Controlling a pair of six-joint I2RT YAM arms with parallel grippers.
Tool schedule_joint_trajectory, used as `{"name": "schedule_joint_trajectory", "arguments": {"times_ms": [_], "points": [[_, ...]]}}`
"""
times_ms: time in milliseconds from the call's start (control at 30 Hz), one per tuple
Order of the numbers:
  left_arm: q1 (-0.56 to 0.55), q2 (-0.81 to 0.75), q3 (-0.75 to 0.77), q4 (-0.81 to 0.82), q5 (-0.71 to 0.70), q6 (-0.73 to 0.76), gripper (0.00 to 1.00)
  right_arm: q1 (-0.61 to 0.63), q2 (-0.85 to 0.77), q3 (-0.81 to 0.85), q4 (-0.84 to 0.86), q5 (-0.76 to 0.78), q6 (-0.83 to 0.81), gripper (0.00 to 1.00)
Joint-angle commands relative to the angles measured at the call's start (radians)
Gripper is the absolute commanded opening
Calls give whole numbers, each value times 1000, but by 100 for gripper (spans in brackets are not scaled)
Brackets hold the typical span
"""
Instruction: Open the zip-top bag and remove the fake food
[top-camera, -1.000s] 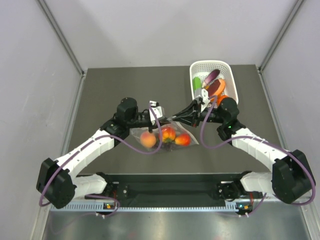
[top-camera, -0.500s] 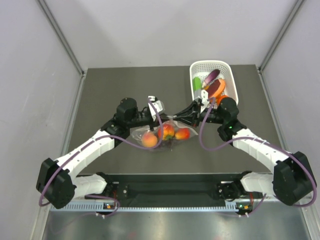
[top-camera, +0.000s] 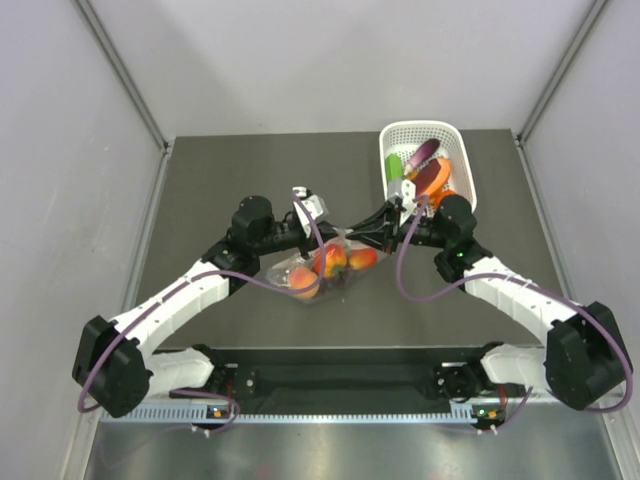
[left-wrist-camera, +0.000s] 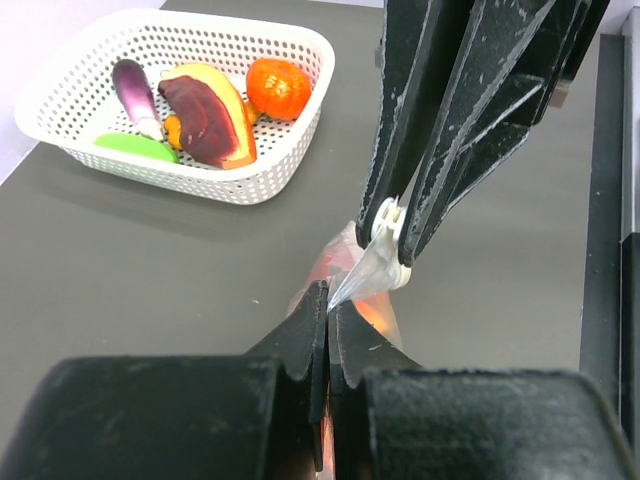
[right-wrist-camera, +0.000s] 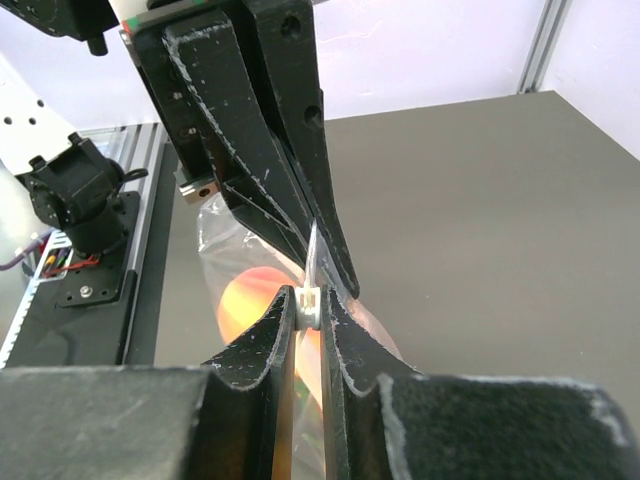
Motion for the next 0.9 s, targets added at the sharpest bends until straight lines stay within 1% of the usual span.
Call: {"name": "schedule_joint_trajectory", "arguments": {"times_ms": [0,100,333,600,733,867], "points": [[19,-35,3,161,-38,-34,0,6,29,11,-8,-8,-8,0],[21,-30,3,172,-30,-50,0,4,41,8,25,9,10,0],[21,-28,2,184,-40,-65,0,4,72,14,47,29,24,0],[21,-4,9,200,-103,-86,0,6,43,-39,179,54,109,0],[21,4,12,230,-136,-126,0,19,33,-38,168,64,103,0],[21,18,20,241,-112,-146,0,29,49,-30,176,80,106,0]]}}
